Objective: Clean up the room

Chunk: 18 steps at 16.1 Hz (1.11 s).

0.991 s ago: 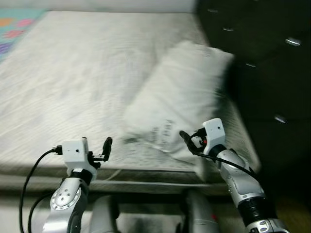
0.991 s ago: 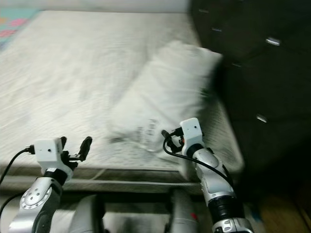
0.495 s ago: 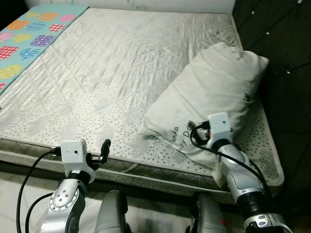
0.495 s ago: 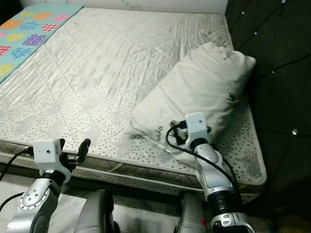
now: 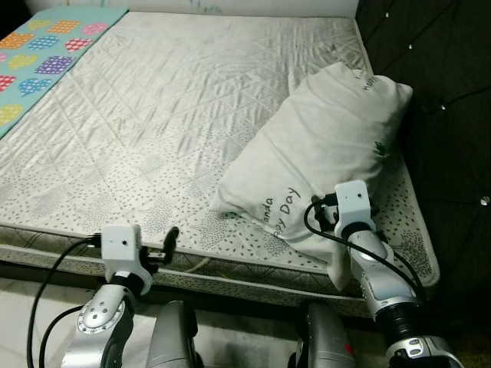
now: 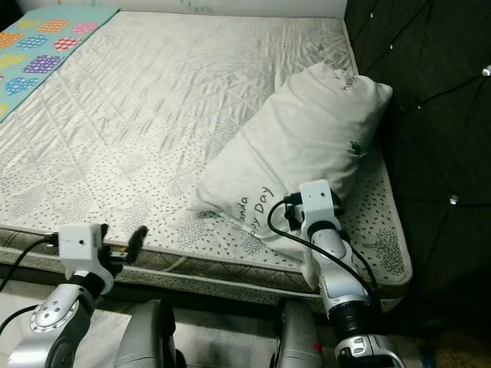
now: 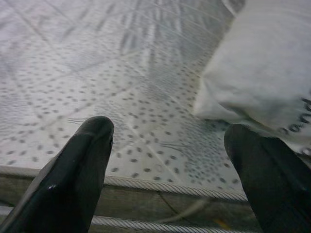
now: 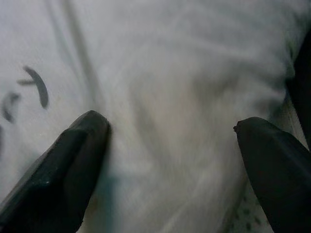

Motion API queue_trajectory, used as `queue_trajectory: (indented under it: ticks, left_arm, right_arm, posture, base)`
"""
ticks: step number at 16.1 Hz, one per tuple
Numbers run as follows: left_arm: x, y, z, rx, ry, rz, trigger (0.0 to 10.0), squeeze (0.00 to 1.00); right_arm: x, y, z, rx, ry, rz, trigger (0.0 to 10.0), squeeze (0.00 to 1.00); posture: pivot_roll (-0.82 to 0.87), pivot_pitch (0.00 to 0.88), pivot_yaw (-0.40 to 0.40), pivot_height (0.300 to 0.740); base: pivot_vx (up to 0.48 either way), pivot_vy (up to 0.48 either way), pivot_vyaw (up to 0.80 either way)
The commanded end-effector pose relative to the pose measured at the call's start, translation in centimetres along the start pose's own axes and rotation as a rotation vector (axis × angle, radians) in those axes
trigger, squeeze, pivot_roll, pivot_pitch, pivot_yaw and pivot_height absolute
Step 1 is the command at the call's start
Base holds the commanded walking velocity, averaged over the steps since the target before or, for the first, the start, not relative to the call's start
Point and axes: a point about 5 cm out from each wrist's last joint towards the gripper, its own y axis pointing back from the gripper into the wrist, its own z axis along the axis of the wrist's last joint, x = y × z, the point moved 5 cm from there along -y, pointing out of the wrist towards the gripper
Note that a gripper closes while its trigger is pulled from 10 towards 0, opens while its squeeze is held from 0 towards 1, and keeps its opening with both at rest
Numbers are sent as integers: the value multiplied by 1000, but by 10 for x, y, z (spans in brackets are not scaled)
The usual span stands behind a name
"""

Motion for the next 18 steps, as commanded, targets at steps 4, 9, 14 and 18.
queue_trajectory:
  ticks: [4,9,14,18]
  left_arm:
    - [-8,6,-1,17,-27,-42,10000,0]
    - [-15,13,-6,57,-23,-73,10000,0]
    - [-26,22,-5,68,10,-160,10000,0]
    - [-33,19,-7,74,-10,-191,10000,0]
  right_arm:
    - [12,-2,-18,115,-21,23,10000,0]
    - [27,2,-36,232,-74,51,10000,0]
    - [-14,13,-30,204,-130,-74,10000,0]
    - [-29,27,-34,225,-110,-74,10000,0]
  posture:
    - [-74,185,15,591]
    - [-60,209,15,591]
    - [-69,212,20,591]
    - [-84,203,18,591]
  base:
    - [0,0,0]
    - [0,0,0]
    - [0,0,0]
    - [0,0,0]
